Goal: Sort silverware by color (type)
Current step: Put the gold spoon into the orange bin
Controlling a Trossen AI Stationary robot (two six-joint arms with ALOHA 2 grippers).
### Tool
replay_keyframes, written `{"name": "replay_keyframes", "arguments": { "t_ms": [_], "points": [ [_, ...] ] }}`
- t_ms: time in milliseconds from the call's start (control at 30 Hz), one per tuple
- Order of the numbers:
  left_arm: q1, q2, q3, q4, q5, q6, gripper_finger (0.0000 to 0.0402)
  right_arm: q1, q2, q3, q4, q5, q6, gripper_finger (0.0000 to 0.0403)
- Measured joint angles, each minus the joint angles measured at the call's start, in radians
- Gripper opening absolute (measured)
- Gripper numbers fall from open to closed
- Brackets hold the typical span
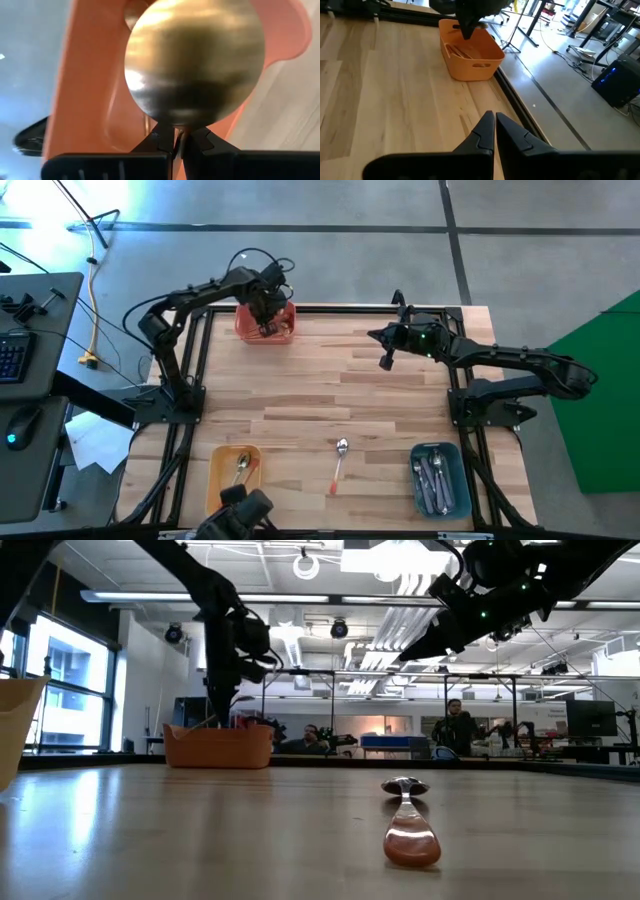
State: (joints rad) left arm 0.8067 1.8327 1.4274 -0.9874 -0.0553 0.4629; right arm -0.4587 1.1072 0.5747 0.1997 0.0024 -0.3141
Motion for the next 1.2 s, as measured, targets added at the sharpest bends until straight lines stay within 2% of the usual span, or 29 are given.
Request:
{"name": "replay_keyframes", "arguments": {
  "t_ms": [667,1200],
  "points": [
    [0.000,0.102,-0.025,0.023,0.018,0.019,0.0001,0.000,0.000,0.000,0.013,-0.011,-0.008,0.0000],
    [0.000,0.102,-0.025,0.028,0.014,0.020,0.0009,0.000,0.000,0.000,0.014,-0.011,-0.009,0.0000]
  ]
}}
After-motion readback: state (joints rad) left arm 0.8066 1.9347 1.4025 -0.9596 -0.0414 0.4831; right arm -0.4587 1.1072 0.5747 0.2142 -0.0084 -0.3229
